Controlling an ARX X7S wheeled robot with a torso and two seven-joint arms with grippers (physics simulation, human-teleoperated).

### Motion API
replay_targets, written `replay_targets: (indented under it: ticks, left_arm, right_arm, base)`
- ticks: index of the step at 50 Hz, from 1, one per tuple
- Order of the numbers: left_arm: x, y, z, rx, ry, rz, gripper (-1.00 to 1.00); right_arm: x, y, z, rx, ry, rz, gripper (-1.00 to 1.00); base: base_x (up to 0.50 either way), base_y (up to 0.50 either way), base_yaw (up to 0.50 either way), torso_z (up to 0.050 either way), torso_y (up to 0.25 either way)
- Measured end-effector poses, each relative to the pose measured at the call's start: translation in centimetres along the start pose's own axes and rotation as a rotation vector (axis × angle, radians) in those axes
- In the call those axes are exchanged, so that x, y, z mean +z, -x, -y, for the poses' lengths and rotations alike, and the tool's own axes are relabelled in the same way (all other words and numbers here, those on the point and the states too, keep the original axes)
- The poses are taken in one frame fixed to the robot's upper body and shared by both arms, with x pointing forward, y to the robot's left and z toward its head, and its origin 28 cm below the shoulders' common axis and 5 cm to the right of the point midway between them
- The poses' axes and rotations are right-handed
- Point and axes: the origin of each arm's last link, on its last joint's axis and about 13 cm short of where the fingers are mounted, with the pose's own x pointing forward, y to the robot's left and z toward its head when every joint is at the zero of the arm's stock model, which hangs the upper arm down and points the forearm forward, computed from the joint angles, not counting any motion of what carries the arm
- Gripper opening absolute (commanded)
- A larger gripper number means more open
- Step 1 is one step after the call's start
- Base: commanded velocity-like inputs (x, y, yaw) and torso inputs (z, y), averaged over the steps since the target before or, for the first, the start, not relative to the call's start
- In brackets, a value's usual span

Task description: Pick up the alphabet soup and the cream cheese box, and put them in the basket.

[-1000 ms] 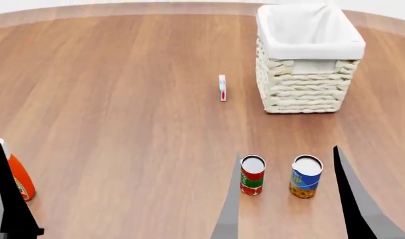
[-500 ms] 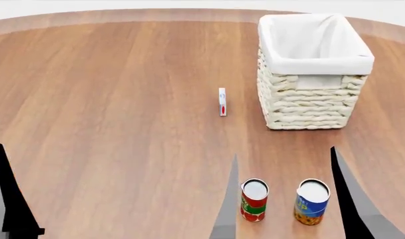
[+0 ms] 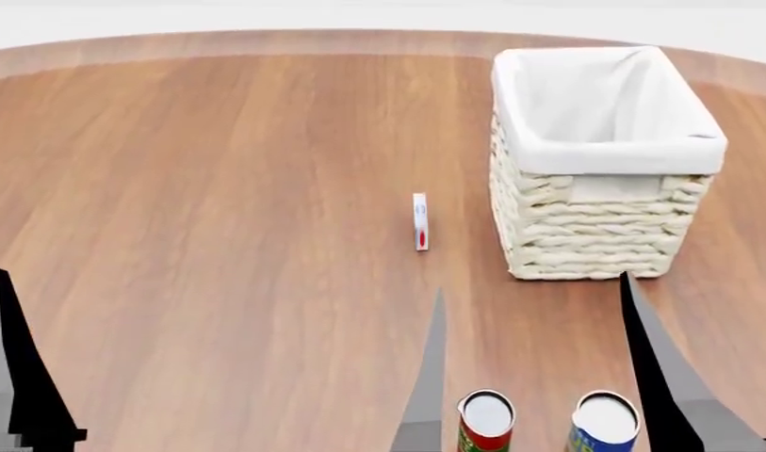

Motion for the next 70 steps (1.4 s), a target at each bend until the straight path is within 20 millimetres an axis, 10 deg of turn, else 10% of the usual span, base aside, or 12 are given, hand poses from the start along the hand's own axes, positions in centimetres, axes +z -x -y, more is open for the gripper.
replay_targets:
  ticks: [70]
  left_arm:
    - [-0.08, 0.33, -0.02, 0.007, -0.006, -0.001, 1.0]
  right_arm:
    - [0.25, 0.34, -0.04, 0.005, -0.003, -0.002, 1.0]
  base:
    - [0.21, 0.0, 0.0, 0.0, 0.0]
